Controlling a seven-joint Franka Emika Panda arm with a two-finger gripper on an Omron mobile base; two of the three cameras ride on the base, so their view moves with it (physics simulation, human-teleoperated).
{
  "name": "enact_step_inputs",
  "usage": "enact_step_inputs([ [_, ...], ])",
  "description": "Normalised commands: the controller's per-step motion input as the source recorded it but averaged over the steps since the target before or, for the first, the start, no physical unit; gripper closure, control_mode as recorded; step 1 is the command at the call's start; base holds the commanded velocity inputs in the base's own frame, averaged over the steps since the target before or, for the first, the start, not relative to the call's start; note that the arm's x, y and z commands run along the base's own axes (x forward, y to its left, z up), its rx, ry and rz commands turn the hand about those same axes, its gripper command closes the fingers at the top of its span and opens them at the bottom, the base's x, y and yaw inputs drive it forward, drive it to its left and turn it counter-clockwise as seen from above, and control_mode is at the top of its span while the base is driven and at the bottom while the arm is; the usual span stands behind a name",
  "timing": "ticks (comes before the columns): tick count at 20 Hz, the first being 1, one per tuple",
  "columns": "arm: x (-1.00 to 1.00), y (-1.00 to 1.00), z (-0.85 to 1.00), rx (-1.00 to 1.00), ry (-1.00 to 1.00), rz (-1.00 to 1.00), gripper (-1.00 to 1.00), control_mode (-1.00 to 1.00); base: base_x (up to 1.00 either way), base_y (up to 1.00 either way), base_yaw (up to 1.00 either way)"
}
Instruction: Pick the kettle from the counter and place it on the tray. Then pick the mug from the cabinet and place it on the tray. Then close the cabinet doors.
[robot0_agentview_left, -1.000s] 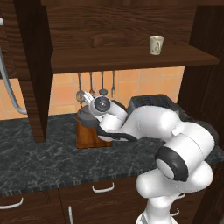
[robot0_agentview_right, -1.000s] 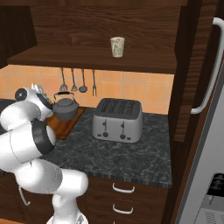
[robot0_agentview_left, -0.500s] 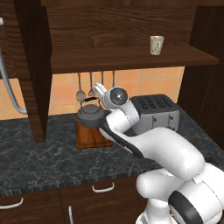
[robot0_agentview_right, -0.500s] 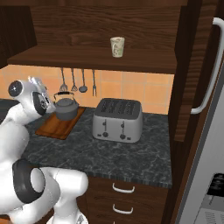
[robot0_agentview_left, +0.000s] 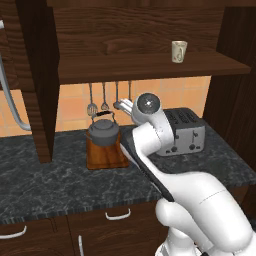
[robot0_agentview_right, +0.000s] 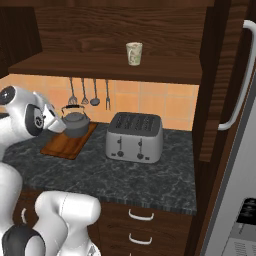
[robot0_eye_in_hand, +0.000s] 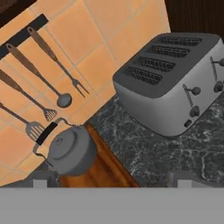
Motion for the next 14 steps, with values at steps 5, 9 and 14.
enact_step_inputs([
  [5, -0.71, -0.57, 0.30, -0.19, 0.09, 0.03, -1.00, -1.00, 0.00, 0.00, 0.00],
  [9, -0.58, -0.57, 0.47, -0.18, 0.07, 0.03, -1.00, -1.00, 0.00, 0.00, 0.00],
  [14, -0.37, -0.54, 0.67, -0.15, 0.07, 0.02, -1.00, -1.00, 0.00, 0.00, 0.00],
])
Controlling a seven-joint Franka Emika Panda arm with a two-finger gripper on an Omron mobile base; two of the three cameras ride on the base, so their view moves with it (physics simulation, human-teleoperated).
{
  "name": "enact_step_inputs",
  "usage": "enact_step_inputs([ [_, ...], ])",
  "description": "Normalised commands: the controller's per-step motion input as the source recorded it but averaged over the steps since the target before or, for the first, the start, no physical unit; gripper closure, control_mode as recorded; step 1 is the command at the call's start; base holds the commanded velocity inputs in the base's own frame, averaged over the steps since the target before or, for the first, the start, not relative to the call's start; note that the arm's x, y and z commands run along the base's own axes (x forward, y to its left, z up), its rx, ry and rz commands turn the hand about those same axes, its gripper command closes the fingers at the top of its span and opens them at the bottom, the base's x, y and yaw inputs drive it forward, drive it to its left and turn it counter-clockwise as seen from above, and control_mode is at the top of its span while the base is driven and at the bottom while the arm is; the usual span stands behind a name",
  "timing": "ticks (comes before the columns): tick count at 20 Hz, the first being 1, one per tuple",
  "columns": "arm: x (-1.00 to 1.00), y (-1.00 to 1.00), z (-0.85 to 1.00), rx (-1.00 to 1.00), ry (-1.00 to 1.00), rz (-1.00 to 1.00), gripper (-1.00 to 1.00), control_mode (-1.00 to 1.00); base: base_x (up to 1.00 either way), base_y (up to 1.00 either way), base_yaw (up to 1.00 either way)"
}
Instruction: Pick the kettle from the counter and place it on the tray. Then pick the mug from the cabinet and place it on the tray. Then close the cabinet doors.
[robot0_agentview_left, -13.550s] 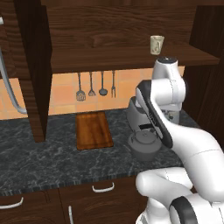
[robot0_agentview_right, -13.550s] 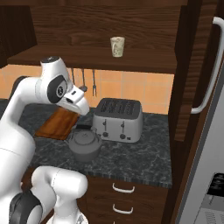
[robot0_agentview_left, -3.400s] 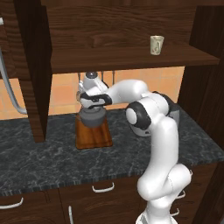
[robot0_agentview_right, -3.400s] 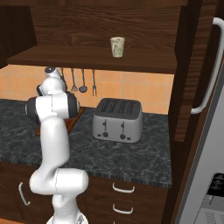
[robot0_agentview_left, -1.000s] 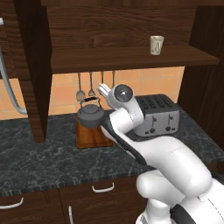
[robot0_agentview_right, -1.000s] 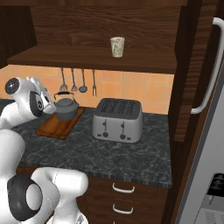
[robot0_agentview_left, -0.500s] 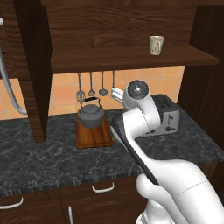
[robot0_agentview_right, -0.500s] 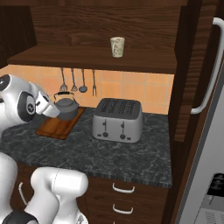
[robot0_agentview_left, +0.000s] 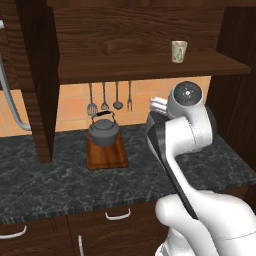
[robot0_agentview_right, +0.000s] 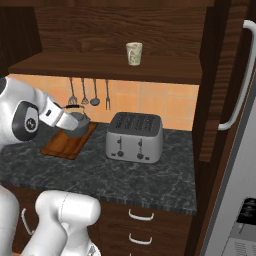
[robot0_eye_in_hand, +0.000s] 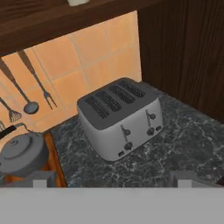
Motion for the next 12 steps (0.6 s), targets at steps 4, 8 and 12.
enact_step_inputs([
  [4, -0.34, -0.48, 0.62, -0.16, 0.04, 0.02, -1.00, -1.00, 0.00, 0.00, 0.00],
  [8, -0.52, -0.40, 0.56, -0.16, -0.01, 0.10, -1.00, -1.00, 0.00, 0.00, 0.00],
  [12, -0.21, -0.42, 0.45, -0.22, -0.13, 0.18, -1.00, -1.00, 0.00, 0.00, 0.00],
])
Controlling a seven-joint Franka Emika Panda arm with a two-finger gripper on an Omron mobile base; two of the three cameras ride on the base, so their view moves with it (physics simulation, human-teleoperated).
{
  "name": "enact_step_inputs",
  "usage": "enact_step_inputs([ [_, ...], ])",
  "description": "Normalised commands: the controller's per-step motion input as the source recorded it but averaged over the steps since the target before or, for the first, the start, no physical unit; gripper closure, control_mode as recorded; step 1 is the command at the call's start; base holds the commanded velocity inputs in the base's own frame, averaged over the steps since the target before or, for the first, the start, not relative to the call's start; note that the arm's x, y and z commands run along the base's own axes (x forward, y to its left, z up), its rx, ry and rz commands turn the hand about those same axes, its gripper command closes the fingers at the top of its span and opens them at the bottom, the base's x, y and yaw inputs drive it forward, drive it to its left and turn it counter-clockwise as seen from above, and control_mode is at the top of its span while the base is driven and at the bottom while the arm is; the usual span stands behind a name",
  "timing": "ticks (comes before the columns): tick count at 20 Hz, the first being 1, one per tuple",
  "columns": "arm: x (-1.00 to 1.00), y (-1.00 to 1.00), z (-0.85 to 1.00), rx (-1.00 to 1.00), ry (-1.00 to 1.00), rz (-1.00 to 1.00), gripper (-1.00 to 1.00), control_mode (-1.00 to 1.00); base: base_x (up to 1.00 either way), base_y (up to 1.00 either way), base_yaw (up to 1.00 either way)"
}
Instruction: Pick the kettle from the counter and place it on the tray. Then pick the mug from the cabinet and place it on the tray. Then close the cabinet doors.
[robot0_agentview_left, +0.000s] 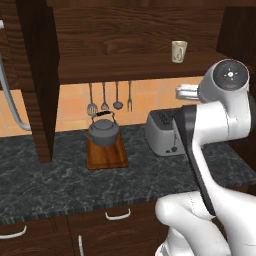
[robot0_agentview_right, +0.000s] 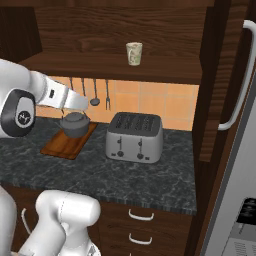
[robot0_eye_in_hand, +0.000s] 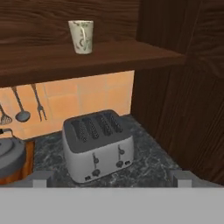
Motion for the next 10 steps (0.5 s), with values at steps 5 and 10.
enact_step_inputs([
  [5, -0.01, -0.34, 0.20, -0.17, -0.18, 0.16, -1.00, -1.00, 0.00, 0.00, 0.00],
  [10, 0.00, -0.29, 0.43, -0.18, -0.03, 0.11, -1.00, -1.00, 0.00, 0.00, 0.00],
])
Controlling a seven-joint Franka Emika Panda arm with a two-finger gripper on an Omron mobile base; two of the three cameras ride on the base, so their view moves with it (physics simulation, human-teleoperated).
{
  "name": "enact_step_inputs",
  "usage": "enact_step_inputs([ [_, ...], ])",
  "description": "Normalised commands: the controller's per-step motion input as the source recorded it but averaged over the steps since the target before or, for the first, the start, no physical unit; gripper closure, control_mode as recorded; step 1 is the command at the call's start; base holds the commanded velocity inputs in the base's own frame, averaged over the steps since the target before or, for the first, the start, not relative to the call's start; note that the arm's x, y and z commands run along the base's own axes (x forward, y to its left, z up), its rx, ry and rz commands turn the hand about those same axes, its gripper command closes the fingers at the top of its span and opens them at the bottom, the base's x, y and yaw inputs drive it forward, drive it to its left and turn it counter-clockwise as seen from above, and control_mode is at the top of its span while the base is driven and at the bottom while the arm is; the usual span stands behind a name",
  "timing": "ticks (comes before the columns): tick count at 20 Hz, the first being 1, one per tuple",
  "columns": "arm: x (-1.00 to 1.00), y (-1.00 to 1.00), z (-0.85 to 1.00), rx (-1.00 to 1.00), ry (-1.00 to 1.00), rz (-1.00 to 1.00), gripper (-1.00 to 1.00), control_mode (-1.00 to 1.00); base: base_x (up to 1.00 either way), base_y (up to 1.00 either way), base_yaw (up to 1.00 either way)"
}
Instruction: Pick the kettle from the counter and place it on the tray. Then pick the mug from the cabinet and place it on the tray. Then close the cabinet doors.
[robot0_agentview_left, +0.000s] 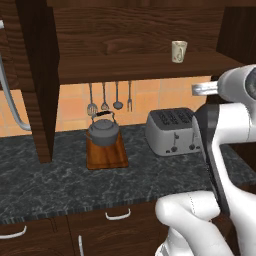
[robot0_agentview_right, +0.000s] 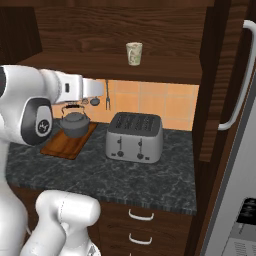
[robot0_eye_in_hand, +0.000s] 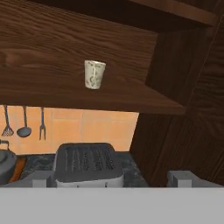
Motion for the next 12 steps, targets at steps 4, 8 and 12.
enact_step_inputs([
  [4, 0.00, -0.01, 0.32, -0.04, -0.01, 0.05, -1.00, -1.00, 0.00, 0.00, 0.00],
  [8, 0.02, 0.23, 0.00, 0.00, -0.07, -0.01, -1.00, -1.00, 0.00, 0.00, 0.00],
  [12, 0.07, 0.13, 0.01, 0.06, -0.03, 0.00, -1.00, -1.00, 0.00, 0.00, 0.00],
])
